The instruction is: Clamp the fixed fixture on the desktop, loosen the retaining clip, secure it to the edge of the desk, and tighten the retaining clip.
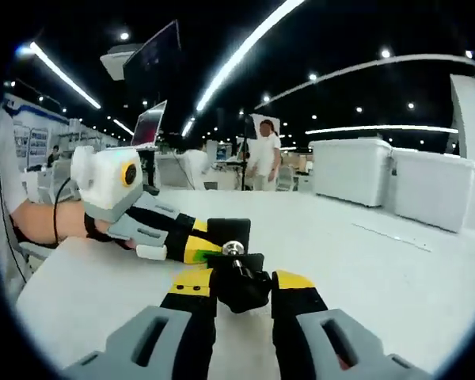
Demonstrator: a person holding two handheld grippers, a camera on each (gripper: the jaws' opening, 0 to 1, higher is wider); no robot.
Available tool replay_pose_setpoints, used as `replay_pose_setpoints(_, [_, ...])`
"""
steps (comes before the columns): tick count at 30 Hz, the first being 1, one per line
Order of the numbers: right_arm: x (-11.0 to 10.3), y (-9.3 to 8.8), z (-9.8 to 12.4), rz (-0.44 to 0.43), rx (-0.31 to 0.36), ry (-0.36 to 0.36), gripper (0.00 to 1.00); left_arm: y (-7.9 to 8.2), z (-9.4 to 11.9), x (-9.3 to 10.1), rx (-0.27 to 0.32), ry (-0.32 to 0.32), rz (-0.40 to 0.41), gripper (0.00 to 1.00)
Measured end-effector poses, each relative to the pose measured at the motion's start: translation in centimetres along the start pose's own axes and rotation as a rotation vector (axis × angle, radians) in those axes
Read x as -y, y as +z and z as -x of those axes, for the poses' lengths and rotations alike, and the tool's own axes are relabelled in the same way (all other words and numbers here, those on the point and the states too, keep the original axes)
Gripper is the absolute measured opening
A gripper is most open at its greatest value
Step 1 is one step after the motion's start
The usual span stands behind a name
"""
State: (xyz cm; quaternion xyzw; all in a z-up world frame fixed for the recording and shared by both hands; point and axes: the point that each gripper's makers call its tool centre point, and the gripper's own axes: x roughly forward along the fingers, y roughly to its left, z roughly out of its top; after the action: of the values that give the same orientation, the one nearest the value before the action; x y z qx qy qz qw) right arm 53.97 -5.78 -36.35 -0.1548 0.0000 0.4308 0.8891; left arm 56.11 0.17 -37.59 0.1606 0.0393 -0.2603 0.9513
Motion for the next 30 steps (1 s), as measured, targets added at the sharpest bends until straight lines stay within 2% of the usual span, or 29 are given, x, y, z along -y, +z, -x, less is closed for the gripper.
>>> replay_pose_setpoints(2, [0.0, -0.4, -0.1, 0.165, -0.023, -0.034, 0.27, 0.0, 0.0, 0.0, 0.001, 0.0, -0.001, 0.07])
replay_pose_setpoints(3, [-0.1, -0.6, -0.2, 0.215, -0.037, -0.044, 0.27, 0.0, 0.0, 0.0, 0.001, 0.0, -0.001, 0.07])
replay_pose_setpoints(4, [-0.3, -0.4, -0.2, 0.177, -0.028, -0.044, 0.27, 0.0, 0.0, 0.0, -0.001, 0.0, -0.001, 0.07])
replay_pose_setpoints(13, [0.7, -0.3, -0.4, 0.143, -0.023, -0.045, 0.27, 0.0, 0.1, -0.1, -0.001, -0.001, 0.0, 0.07])
replay_pose_setpoints(16, [0.6, 0.1, -0.2, 0.033, 0.0, -0.033, 0.27, 0.0, -0.2, -0.2, -0.001, -0.004, 0.0, 0.07])
replay_pose_setpoints(20, [1.8, 1.9, 0.5, -0.256, 0.085, -0.006, 0.31, 0.0, -0.5, -0.4, 0.0, -0.009, 0.0, 0.07])
replay_pose_setpoints(23, [3.2, 2.3, 0.9, -0.483, 0.108, 0.022, 0.29, -0.1, -0.8, -0.8, 0.001, -0.011, 0.0, 0.07])
replay_pose_setpoints(25, [3.2, 2.7, 1.1, -0.603, 0.122, 0.056, 0.27, -0.3, -1.3, -1.4, 0.0, -0.012, 0.002, 0.07])
replay_pose_setpoints(27, [3.1, 2.2, 1.0, -0.639, 0.095, 0.071, 0.26, -0.5, -1.8, -2.0, 0.0, -0.012, 0.002, 0.07])
replay_pose_setpoints(30, [2.0, 0.7, 0.5, -0.588, 0.005, 0.069, 0.24, -0.4, -1.6, -1.7, 0.001, -0.014, 0.001, 0.07])
